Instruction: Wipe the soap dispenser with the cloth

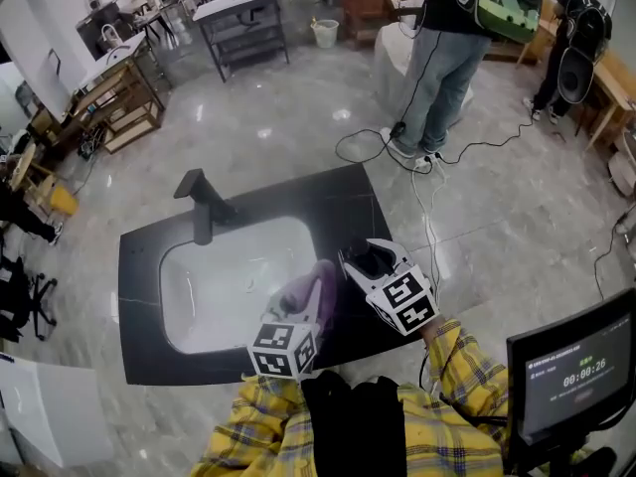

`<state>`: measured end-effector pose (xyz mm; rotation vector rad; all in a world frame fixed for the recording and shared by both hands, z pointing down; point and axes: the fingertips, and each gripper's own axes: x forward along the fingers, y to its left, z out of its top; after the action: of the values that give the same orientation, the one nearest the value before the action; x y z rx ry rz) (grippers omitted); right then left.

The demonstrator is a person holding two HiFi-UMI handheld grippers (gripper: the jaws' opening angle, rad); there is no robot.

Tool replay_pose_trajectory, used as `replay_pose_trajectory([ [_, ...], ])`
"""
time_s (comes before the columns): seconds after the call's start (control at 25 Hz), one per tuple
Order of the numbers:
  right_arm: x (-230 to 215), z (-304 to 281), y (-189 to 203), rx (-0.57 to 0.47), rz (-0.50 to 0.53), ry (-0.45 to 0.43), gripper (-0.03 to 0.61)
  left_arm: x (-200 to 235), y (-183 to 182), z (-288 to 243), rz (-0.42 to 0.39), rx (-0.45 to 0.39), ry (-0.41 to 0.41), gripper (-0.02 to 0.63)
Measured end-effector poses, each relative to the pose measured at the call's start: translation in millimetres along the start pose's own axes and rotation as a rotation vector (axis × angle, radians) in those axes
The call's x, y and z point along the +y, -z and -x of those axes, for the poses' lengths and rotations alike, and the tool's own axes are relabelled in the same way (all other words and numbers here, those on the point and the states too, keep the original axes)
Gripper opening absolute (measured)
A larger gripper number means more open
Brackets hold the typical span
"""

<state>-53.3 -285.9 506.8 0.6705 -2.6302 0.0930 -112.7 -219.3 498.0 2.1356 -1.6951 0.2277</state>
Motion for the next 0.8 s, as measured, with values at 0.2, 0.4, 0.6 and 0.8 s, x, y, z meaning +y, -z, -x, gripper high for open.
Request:
replay_pose_trajectory([
  [0.2,-7,-5,-4,-0.010,-0.070,0.147,0.201,4,-3,5,0.002,-0.006,-0.012,0.043],
  [0.4,-9,-9,-6,-0.018,-0.125,0.259,0.201,10,-4,8,0.008,-0.013,-0.022,0.043],
  [0.6,-10,-11,-9,-0.017,-0.183,0.350,0.201,11,-6,7,0.012,-0.018,-0.023,0.043],
  [0.8,-9,-11,-9,-0.037,-0.210,0.386,0.200,12,-7,10,0.013,-0.027,-0.016,0.043],
])
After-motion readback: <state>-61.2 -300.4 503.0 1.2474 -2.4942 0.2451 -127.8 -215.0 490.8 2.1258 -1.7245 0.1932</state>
